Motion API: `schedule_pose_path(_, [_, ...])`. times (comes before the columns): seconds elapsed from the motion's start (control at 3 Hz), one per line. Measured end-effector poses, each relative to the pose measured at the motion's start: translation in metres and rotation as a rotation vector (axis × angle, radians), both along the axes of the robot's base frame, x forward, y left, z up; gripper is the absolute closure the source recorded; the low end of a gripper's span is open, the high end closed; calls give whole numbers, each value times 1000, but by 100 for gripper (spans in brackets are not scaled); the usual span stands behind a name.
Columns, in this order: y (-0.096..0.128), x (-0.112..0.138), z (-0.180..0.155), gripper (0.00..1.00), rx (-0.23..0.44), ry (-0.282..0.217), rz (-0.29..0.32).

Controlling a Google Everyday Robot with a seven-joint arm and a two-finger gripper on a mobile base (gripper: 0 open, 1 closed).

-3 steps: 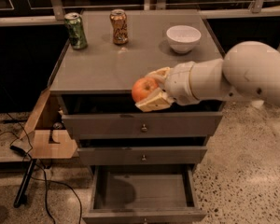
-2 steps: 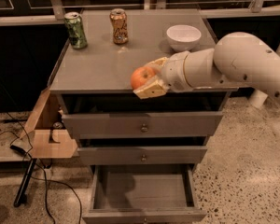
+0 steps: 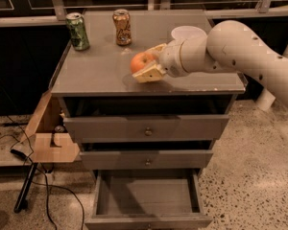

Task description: Pick orange from bottom drawer and place on counter

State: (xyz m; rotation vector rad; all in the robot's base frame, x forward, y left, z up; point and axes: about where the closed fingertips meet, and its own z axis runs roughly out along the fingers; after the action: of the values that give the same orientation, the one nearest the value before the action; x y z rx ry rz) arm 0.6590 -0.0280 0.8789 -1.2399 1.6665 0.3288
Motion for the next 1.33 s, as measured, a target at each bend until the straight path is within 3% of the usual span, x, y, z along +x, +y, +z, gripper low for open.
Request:
schedule_pose_path(0.33, [3,24,-11,100,36,13,-27])
schedule_pose_path(1.33, [3,49,-28,100,83,29,-58])
